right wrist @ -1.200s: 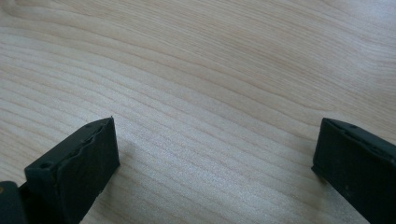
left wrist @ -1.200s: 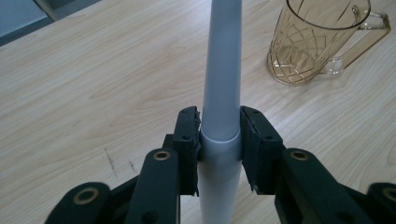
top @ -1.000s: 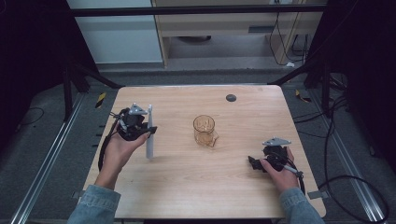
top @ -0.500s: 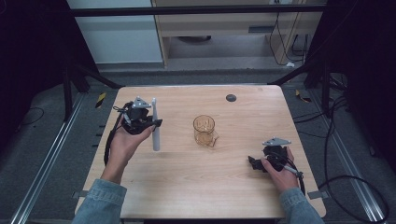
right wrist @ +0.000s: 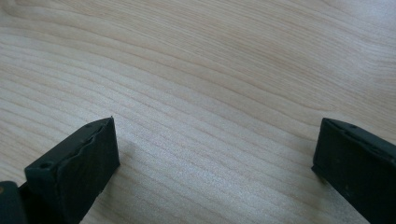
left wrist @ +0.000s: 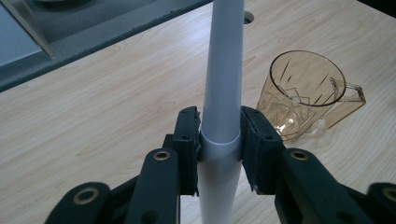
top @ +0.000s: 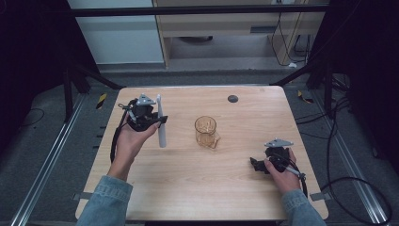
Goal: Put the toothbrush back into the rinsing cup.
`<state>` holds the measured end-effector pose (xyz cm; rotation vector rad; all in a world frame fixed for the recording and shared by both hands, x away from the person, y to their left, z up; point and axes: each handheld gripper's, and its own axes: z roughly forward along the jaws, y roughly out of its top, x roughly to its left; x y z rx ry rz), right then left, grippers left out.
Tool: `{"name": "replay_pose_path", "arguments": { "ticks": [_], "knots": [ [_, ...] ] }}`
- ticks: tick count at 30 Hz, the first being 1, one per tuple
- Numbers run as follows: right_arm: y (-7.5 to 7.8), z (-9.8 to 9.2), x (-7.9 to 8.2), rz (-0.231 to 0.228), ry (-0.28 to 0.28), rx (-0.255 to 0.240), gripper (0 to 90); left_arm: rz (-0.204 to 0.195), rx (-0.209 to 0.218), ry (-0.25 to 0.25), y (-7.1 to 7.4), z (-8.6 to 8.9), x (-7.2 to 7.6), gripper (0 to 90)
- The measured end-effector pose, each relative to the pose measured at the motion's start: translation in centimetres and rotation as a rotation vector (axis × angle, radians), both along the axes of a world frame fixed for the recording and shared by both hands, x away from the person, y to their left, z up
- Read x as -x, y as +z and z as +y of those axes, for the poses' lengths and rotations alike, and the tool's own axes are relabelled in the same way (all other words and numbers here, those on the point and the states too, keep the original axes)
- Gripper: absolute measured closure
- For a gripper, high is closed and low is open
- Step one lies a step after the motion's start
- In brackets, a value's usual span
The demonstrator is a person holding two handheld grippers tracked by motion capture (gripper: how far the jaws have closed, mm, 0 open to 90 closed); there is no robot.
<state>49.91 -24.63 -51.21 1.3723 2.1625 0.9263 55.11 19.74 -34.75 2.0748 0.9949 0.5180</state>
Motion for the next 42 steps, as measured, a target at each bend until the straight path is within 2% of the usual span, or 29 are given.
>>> {"name": "replay_pose_path", "arguments": {
  "ticks": [9,19,26,42],
  "knots": [
    [0.0,0.0,0.0,0.000,0.000,0.000,0.4,-0.025,0.016,-0.007,0.0,-0.7,-0.2,68.6],
    [0.0,0.0,0.0,0.000,0.000,0.000,0.4,-0.073,0.052,-0.018,0.6,-2.1,-0.5,68.6],
    [0.0,0.0,0.0,0.000,0.000,0.000,0.4,-0.081,0.044,-0.032,0.9,-3.3,-0.6,68.5],
    [0.0,0.0,0.0,0.000,0.001,0.002,0.4,-0.112,0.022,-0.061,3.2,-5.0,-0.7,68.5]
  ]
}}
